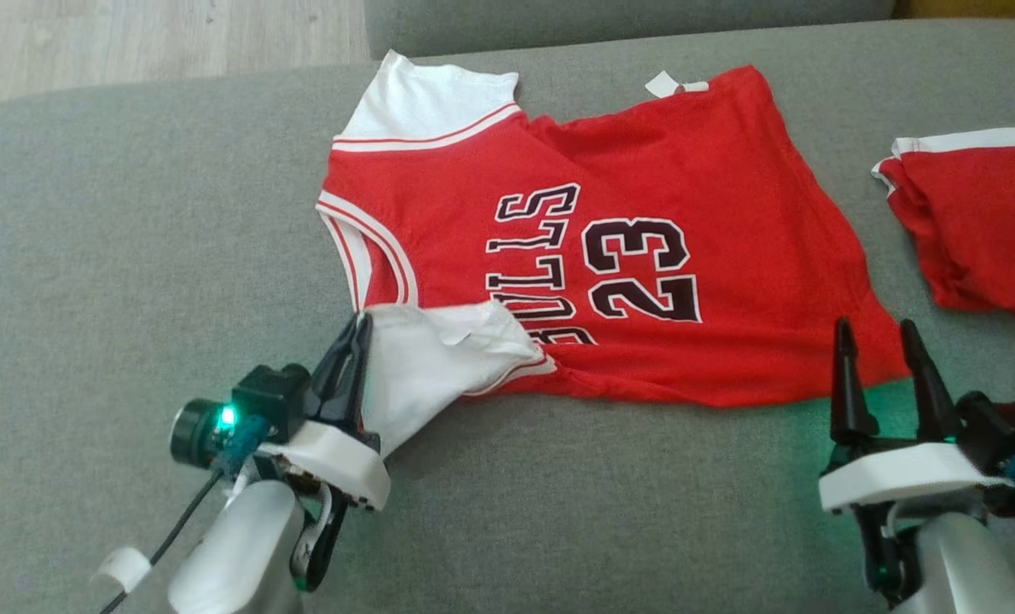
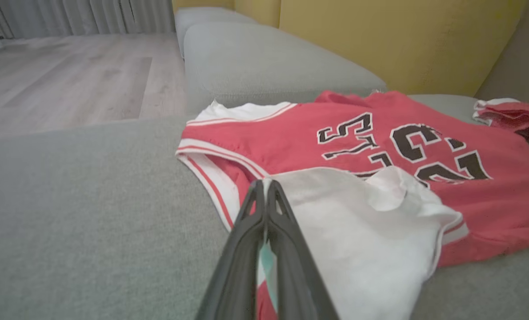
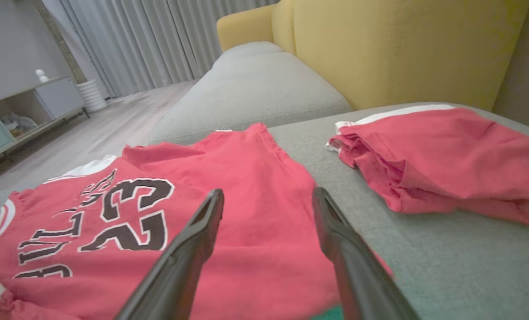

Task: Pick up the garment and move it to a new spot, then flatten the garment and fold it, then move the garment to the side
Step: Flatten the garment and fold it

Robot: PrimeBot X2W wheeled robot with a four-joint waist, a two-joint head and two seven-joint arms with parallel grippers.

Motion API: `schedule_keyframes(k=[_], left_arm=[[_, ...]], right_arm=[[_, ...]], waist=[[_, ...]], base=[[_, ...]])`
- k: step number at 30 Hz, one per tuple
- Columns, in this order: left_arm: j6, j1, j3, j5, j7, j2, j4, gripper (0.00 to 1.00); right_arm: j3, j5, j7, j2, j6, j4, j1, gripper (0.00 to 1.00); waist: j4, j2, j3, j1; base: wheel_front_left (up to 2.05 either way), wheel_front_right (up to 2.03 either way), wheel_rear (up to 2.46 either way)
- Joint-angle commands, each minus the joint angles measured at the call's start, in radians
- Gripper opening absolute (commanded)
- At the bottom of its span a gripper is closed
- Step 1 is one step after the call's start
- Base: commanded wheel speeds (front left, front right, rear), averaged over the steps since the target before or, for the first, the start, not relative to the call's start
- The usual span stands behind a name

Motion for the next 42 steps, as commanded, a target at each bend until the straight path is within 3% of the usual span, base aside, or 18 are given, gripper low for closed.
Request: schedule_keyframes(k=[1, 13, 17, 30, 31, 33, 38, 42], left_arm=[[0.012, -0.046, 0.033, 0.008, -0.018, 0.026, -0.038, 0.00], [0.070, 0.019, 0.060, 0.031, -0.070, 0.062, -0.257, 0.00], [0.095, 0.035, 0.074, 0.037, -0.075, 0.069, -0.309, 0.00], [0.100, 0.054, 0.043, 0.055, -0.068, 0.086, -0.356, 0.00], [0.100, 0.054, 0.040, 0.057, -0.066, 0.087, -0.355, 0.00], [0.102, 0.055, 0.035, 0.060, -0.064, 0.089, -0.353, 0.00], [0.111, 0.057, 0.024, 0.081, -0.064, 0.107, -0.354, 0.00], [0.109, 0.050, 0.040, 0.067, -0.067, 0.115, -0.379, 0.00]], right_arm=[[0.010, -0.012, -0.011, -0.005, -0.001, -0.019, -0.021, 1.00], [-0.135, -0.050, 0.041, -0.005, -0.001, 0.236, -0.073, 1.00], [-0.131, -0.050, 0.039, -0.005, -0.001, 0.300, -0.105, 1.00], [-0.081, -0.054, 0.035, -0.005, -0.001, 0.449, -0.161, 1.00], [-0.075, -0.051, 0.035, -0.005, -0.001, 0.458, -0.164, 0.77], [-0.064, -0.045, 0.035, -0.005, -0.001, 0.472, -0.168, 0.00], [-0.033, 0.012, 0.016, -0.005, -0.001, 0.455, -0.185, 0.00], [0.013, 0.074, 0.005, -0.005, -0.001, 0.366, -0.209, 0.00]], waist=[[0.001, 0.0000, -0.006, 0.0000], [0.014, 0.0000, -0.049, 0.0000], [0.029, 0.0000, -0.052, 0.0000], [0.057, 0.0000, -0.042, 0.0000], [0.057, 0.0000, -0.043, 0.0000], [0.056, 0.0000, -0.046, 0.0000], [0.048, 0.0000, -0.066, 0.0000], [0.036, 0.0000, -0.087, 0.0000]], base=[[0.00, 0.00, 0.00], [0.00, 0.00, 0.00], [0.00, 0.00, 0.00], [0.00, 0.00, 0.00], [0.00, 0.00, 0.00], [0.00, 0.00, 0.00], [0.00, 0.00, 0.00], [0.00, 0.00, 0.00]])
